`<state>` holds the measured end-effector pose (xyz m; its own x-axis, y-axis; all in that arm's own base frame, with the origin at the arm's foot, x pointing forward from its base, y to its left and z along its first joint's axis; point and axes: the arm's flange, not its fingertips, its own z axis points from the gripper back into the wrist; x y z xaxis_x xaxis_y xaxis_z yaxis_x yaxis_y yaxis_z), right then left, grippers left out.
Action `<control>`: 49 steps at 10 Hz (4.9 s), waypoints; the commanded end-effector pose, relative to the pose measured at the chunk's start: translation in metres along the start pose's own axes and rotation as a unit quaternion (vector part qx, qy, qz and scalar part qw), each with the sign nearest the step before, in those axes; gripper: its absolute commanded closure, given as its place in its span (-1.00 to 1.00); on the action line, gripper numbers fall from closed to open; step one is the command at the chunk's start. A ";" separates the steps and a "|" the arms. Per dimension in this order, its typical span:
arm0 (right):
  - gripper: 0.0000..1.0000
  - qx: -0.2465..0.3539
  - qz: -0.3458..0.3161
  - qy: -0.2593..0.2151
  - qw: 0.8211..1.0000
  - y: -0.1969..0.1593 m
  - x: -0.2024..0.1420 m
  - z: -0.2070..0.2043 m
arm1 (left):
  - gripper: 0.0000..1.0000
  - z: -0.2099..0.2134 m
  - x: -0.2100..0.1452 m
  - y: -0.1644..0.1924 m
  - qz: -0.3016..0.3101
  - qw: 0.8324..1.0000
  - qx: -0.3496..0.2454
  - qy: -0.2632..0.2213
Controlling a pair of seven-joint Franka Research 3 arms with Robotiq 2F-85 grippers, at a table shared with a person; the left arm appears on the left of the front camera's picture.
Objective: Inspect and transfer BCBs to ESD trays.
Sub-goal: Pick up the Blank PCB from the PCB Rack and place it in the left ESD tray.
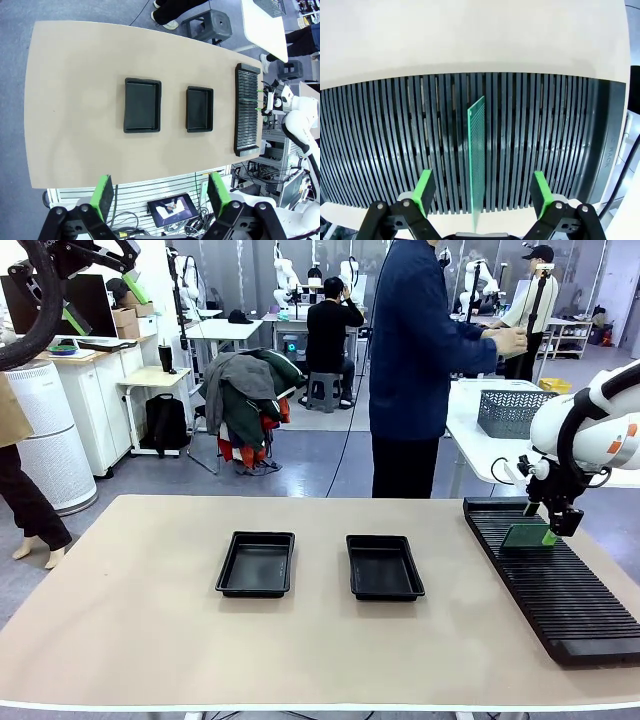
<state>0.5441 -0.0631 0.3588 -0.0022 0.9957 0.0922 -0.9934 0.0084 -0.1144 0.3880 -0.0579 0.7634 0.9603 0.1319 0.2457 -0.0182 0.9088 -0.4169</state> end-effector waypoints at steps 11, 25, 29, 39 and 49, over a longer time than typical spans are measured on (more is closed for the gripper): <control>-0.32 -0.001 0.034 0.017 0.999 0.004 0.004 -0.005 | -1.00 0.000 0.000 0.001 0.002 1.000 -0.001 -0.001; 0.79 -0.001 0.034 0.037 0.999 0.005 0.006 -0.008 | -1.00 0.000 0.000 0.001 0.002 1.000 -0.001 -0.001; 1.00 0.000 0.032 0.044 0.999 0.007 0.007 -0.008 | -1.00 0.000 0.000 0.001 0.002 1.000 -0.001 -0.001; 1.00 -0.009 0.030 0.031 0.999 0.009 0.009 0.043 | -1.00 0.000 0.000 0.001 0.002 1.000 -0.001 -0.001; 1.00 0.100 -0.192 -0.077 0.973 0.022 0.013 0.249 | -1.00 0.000 0.000 0.001 0.002 1.000 -0.001 -0.001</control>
<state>0.4784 -0.0722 0.5948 0.2455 0.9548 0.1677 -0.9691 0.2374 0.0673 0.3881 -0.0579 0.7634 0.9603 0.1319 0.2457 -0.0181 0.9088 -0.4169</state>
